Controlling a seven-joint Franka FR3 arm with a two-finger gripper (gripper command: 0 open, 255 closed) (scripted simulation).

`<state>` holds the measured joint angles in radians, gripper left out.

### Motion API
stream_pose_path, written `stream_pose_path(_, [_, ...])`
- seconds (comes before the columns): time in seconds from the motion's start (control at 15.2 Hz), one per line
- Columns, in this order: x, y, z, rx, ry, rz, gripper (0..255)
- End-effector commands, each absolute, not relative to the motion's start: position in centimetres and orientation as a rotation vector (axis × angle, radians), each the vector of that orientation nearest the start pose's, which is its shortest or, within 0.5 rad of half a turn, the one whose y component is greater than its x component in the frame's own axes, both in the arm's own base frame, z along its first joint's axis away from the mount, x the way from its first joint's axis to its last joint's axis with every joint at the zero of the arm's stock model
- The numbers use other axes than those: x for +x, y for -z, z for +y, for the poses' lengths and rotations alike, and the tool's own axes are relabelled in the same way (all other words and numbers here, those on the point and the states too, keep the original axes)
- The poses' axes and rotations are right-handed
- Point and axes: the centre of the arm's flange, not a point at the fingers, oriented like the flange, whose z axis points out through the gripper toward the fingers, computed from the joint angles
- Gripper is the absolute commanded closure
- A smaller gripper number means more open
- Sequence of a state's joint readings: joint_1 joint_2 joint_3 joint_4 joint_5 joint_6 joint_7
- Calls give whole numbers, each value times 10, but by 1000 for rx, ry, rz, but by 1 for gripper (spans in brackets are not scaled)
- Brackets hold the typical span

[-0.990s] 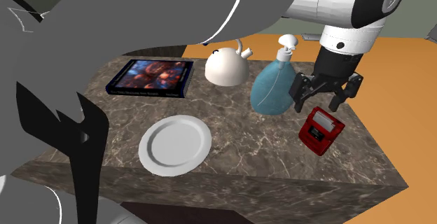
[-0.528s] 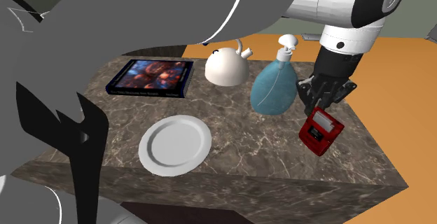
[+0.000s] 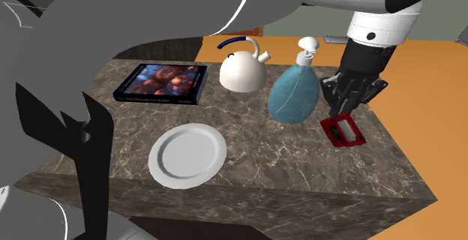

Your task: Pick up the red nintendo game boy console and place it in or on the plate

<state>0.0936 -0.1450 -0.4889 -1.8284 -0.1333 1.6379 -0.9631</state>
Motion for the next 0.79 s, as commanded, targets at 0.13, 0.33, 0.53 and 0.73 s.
stream_pose_path(0.13, [464,-597,-223,-3015,-140,-912,255])
stream_pose_path(0.33, [464,-613,-223,-3015,-140,-912,255])
stream_pose_path(0.53, [464,-629,-223,-3015,-140,-912,255])
stream_pose_path(0.73, [464,-642,-223,-3015,-140,-912,255])
